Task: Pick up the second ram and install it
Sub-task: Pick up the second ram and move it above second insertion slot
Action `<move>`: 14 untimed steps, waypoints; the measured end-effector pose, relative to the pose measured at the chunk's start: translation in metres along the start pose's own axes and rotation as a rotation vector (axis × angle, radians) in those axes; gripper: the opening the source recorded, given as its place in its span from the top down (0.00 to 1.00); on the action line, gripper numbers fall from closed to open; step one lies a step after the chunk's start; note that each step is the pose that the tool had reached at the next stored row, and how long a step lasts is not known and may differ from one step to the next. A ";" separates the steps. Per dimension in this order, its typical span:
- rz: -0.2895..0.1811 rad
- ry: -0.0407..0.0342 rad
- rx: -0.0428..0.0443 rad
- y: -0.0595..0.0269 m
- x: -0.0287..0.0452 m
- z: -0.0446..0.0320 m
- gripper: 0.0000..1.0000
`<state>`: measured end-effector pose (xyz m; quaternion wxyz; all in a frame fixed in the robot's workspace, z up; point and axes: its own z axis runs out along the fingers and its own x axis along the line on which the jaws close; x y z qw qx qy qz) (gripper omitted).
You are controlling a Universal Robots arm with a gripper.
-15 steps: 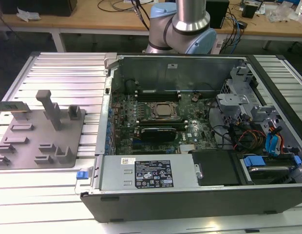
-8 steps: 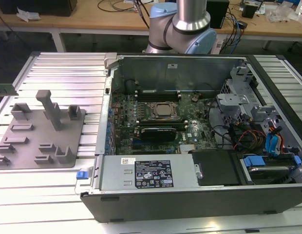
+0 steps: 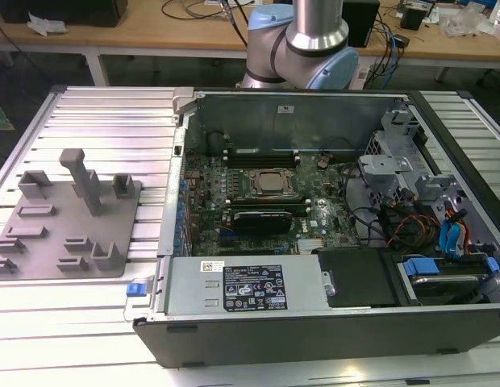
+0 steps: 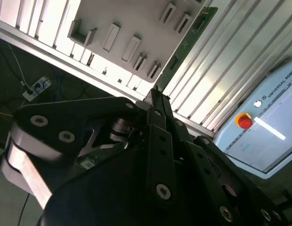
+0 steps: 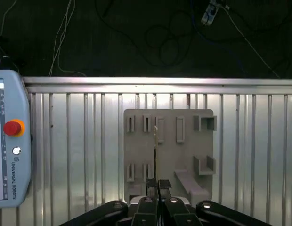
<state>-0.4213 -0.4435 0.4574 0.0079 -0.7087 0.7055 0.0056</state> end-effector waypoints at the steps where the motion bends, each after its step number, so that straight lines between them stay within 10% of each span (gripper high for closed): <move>1: 0.000 0.0000 0.0000 0.0000 0.0000 0.0000 0.91; 8: 0.000 0.0000 0.0000 -0.0222 0.0001 0.0025 0.91; 14: 0.000 0.0001 -0.0001 -0.0598 -0.0001 0.0039 0.91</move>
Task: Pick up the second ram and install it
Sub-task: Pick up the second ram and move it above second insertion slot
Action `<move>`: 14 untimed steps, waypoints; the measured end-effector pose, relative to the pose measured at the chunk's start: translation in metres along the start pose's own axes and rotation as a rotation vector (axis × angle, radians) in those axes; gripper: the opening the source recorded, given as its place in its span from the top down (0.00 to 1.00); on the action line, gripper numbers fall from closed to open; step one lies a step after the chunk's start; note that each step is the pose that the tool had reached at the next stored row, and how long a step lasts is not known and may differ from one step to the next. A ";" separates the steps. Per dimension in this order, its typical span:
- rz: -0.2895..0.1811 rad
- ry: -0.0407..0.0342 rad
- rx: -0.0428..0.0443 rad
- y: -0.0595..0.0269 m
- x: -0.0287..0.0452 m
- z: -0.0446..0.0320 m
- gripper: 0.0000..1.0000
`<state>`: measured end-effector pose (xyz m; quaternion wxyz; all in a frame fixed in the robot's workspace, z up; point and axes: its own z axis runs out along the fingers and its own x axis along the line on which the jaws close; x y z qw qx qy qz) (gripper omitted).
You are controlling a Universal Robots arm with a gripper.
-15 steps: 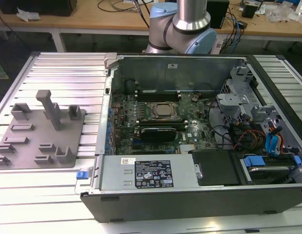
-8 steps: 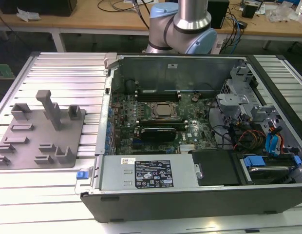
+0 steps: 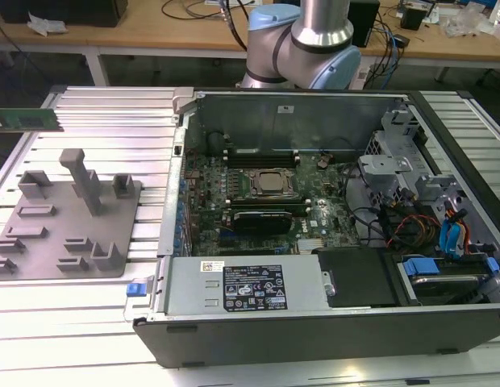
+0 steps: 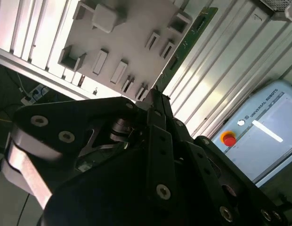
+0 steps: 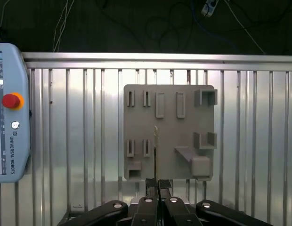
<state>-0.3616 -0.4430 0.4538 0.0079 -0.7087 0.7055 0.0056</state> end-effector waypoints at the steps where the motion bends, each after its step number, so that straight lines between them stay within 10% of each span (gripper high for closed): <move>1: 0.000 0.0000 0.0000 -0.0059 -0.0001 0.0002 0.91; 14: 0.000 0.0001 -0.0001 -0.0792 -0.0009 0.0019 0.91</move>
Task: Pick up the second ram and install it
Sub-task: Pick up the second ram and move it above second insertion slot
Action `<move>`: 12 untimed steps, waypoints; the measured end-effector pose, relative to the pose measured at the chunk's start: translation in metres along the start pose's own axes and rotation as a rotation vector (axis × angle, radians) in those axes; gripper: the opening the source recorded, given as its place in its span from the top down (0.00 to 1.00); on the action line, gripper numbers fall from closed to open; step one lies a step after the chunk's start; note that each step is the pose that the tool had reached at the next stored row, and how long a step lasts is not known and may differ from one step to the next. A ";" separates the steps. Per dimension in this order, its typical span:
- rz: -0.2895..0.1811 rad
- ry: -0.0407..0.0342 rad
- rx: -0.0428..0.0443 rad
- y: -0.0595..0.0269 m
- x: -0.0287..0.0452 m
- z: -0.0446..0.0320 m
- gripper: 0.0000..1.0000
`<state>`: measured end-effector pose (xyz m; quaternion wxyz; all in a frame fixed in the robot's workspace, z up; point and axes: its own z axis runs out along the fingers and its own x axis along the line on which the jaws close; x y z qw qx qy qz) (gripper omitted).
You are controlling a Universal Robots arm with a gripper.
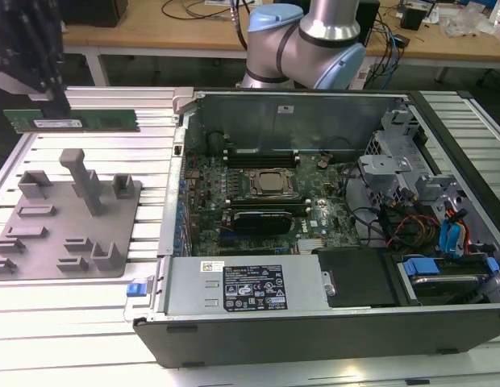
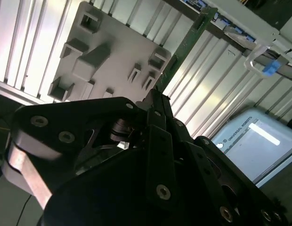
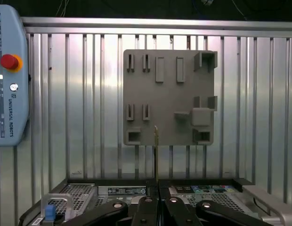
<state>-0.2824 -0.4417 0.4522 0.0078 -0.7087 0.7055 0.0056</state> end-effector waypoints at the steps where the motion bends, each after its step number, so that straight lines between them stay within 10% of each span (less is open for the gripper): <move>1: 0.000 -0.0001 0.0002 -0.0037 -0.0001 0.0002 0.91; 12: 0.000 -0.0002 0.0001 -0.0742 -0.0008 0.0041 0.91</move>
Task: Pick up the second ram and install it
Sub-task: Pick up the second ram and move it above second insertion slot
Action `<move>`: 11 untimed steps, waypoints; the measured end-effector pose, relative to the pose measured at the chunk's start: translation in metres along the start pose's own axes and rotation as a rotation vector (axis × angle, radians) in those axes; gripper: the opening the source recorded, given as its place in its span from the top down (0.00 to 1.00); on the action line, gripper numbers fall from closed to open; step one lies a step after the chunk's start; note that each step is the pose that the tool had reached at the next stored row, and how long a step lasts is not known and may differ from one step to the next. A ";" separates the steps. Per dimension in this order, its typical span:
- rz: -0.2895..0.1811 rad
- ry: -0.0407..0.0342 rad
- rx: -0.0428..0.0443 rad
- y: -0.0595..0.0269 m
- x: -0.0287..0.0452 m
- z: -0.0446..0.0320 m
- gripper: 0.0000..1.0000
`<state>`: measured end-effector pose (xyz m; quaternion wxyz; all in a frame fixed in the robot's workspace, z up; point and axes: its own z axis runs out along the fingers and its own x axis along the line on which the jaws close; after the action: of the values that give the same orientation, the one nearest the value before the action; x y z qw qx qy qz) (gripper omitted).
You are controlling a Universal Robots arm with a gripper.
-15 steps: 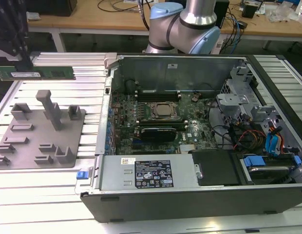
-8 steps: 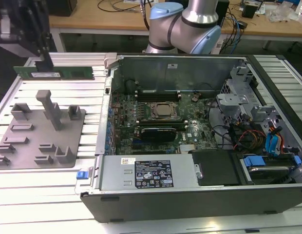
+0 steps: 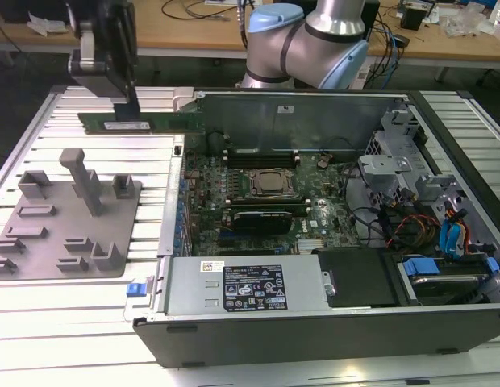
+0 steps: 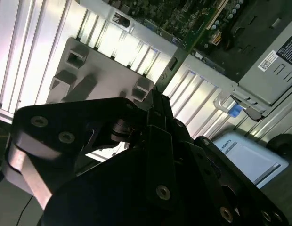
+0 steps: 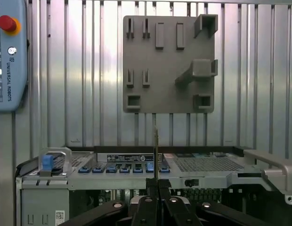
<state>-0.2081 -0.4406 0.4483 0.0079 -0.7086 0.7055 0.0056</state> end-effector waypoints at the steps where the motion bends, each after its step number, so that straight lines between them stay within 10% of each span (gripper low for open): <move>1: 0.000 0.0000 0.0000 -0.0065 0.0000 0.0003 0.91; 11: 0.000 0.0001 -0.0001 -0.0692 -0.0005 0.0051 0.91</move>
<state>-0.1390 -0.4397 0.4435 0.0079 -0.7086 0.7055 0.0056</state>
